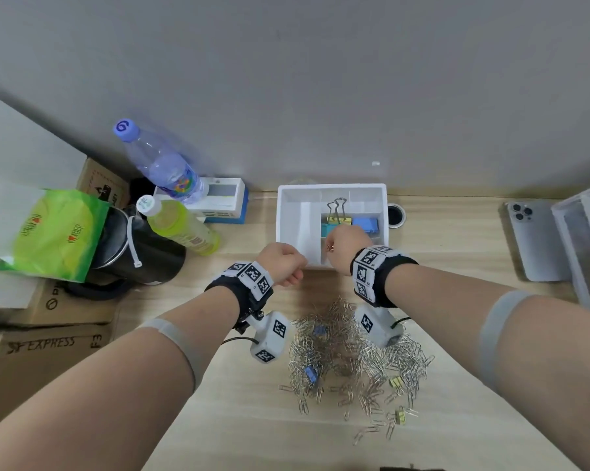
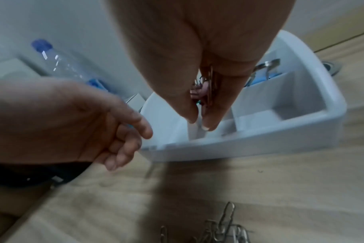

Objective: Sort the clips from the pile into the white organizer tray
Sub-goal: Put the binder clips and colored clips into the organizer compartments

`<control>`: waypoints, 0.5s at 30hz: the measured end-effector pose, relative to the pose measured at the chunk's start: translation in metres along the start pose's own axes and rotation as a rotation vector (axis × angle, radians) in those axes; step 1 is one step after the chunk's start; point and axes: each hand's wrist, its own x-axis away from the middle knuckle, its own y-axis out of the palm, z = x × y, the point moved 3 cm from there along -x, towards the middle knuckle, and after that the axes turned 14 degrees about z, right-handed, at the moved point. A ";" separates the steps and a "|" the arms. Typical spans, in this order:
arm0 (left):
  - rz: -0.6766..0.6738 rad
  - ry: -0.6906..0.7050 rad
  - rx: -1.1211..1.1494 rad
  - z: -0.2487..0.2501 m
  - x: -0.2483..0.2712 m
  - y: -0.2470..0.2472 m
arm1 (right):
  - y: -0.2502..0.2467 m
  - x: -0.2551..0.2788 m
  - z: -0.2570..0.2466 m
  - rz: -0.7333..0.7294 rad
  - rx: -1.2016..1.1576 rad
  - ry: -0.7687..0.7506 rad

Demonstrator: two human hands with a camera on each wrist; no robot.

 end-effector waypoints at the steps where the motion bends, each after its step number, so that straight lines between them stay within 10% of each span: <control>1: 0.006 0.008 0.006 0.001 -0.002 0.000 | 0.001 0.000 0.000 -0.021 0.054 -0.018; 15: -0.019 -0.071 0.076 0.000 -0.003 0.007 | 0.000 0.001 -0.014 -0.081 0.298 -0.102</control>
